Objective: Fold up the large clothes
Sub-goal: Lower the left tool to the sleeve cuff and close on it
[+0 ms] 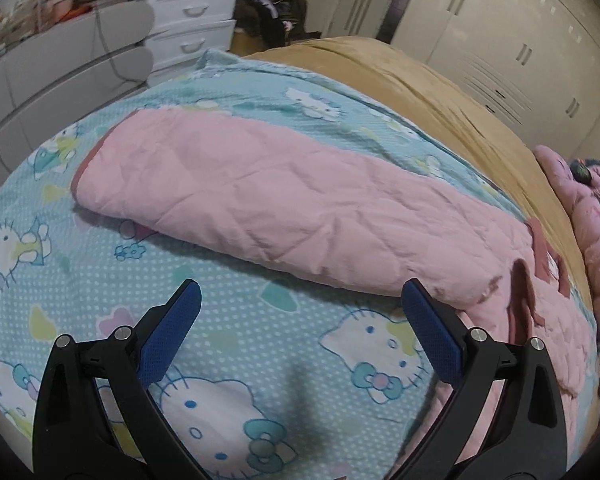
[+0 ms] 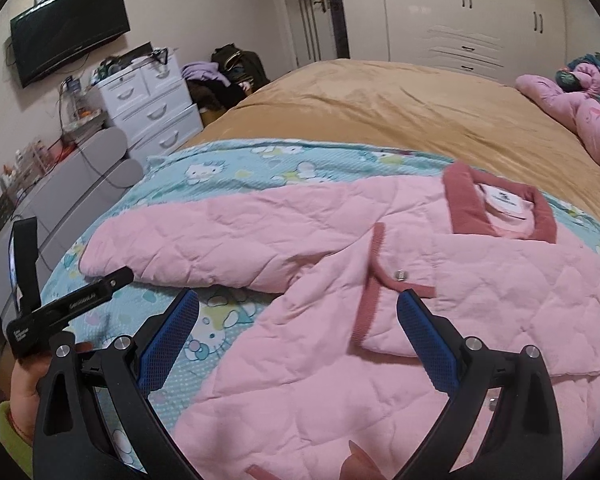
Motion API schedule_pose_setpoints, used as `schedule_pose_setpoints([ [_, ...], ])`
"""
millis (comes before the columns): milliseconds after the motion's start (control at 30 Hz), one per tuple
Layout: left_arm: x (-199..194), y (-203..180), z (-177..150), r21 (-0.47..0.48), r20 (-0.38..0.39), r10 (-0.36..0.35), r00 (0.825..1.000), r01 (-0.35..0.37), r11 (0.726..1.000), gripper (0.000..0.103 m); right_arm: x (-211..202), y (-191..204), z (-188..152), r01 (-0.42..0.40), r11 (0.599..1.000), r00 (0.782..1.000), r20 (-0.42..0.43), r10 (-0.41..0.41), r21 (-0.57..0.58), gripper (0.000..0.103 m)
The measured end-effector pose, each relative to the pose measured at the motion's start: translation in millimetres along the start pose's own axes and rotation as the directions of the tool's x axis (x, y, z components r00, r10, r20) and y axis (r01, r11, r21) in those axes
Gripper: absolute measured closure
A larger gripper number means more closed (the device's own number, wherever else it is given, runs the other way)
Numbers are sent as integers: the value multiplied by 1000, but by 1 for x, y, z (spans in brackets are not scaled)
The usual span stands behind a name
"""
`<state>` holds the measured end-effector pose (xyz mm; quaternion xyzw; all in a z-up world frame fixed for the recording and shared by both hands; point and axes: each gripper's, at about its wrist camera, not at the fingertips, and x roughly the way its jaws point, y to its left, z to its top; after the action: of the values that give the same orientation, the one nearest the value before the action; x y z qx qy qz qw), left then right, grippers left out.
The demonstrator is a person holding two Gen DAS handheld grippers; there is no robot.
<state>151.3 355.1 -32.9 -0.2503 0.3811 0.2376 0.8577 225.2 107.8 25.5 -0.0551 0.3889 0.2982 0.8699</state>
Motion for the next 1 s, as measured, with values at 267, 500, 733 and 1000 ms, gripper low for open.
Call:
schedule_pose_setpoints([
  [267,15,34,3,-91,12,11,1000,-10,996,9,17,20,-2,-30,999,999,-24,30,-27,4],
  [500,40,71,5,-242,-26,18,1000,-23,970,9,26,22,-6,-48,999,998,-34,47,-18,4],
  [733,58,100,18,-376,9,-12,1000,14,926,9,29,8,-8,-40,999,998,-38,40,15,4],
  [1000,71,119,41,-443,93,26,995,18,896,11,25,-9,-9,-25,999,999,-28,26,43,4],
])
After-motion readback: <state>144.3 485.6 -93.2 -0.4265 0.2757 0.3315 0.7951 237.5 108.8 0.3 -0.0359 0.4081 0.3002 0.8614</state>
